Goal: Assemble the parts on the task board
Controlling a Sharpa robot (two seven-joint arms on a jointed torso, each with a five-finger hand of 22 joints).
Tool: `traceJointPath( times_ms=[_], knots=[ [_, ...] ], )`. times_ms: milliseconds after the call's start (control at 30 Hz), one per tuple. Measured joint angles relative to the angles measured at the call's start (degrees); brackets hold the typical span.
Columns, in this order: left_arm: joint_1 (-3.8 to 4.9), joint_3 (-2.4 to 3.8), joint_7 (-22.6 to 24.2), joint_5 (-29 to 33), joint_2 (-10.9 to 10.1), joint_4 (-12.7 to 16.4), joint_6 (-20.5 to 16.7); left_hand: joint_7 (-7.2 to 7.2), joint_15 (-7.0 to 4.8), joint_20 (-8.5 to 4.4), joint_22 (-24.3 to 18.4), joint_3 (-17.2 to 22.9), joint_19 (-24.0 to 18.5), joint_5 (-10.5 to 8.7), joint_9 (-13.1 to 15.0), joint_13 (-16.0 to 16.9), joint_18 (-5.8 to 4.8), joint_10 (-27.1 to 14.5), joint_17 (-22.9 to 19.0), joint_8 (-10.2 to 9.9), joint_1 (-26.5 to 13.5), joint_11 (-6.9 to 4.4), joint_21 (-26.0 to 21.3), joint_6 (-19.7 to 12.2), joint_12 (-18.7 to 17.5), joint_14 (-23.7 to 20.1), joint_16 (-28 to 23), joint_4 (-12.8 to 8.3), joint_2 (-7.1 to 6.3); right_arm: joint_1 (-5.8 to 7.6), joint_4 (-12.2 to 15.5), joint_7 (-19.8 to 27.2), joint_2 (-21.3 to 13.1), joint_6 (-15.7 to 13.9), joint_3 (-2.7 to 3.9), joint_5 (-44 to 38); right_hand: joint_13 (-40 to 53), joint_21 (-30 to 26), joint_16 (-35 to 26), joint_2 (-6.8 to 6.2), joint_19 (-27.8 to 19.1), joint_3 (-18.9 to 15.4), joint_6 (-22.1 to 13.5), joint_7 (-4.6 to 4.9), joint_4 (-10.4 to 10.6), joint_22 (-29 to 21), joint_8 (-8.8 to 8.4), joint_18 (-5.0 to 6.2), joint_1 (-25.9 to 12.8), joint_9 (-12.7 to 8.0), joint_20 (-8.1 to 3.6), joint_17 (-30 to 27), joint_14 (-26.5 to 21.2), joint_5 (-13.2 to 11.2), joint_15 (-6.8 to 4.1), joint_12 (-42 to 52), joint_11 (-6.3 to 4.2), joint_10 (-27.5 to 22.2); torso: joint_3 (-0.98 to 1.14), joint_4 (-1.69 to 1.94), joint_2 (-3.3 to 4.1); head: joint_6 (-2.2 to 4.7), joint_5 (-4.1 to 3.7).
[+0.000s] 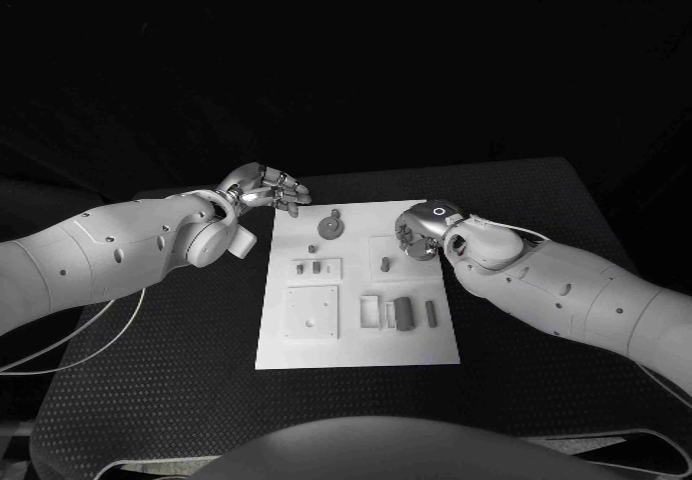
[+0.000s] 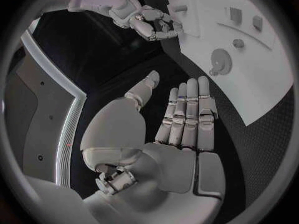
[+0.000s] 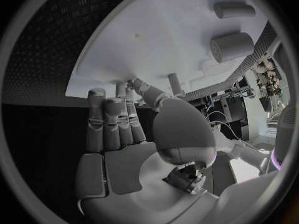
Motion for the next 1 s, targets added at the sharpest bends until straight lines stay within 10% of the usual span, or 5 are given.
traceJointPath(
  times_ms=[500,1000],
  knots=[
    [0.07,0.0,-0.19,0.0,0.0,-0.01,0.14,0.07,0.21,0.0,-0.08,0.0,0.0,0.0,0.0,-0.05,-0.25,0.0,0.12,0.0,0.02,0.0,-0.22,-0.35,0.0,0.21,-0.15,0.0,0.02,0.02,-0.18,-0.04,0.28,0.16,0.0,0.1,0.27,0.0,-0.22,-1.65,0.1,0.61,-0.03,0.02,1.12,0.0,0.18,0.0,-1.05,0.02,0.1,0.13,0.05,0.0,-0.08,-0.36,-0.14,0.15,-0.02,-0.01,0.01,0.0,0.1],
    [0.23,0.0,-0.26,-0.03,-0.01,-0.04,0.21,0.07,0.1,0.0,-0.13,0.0,0.0,0.0,0.01,-0.1,-0.27,0.0,0.23,0.0,0.23,0.0,-0.22,-0.35,0.0,0.32,-0.15,0.0,0.23,-0.01,0.27,-0.16,0.12,-0.02,-0.02,-0.64,1.87,1.71,0.01,0.1,1.13,2.2,2.08,-1.27,-0.02,0.0,1.47,0.01,0.71,0.58,-0.54,0.78,1.5,-0.01,-1.52,0.58,-0.55,1.17,-0.01,-0.02,0.02,0.0,-0.03]
  ],
)
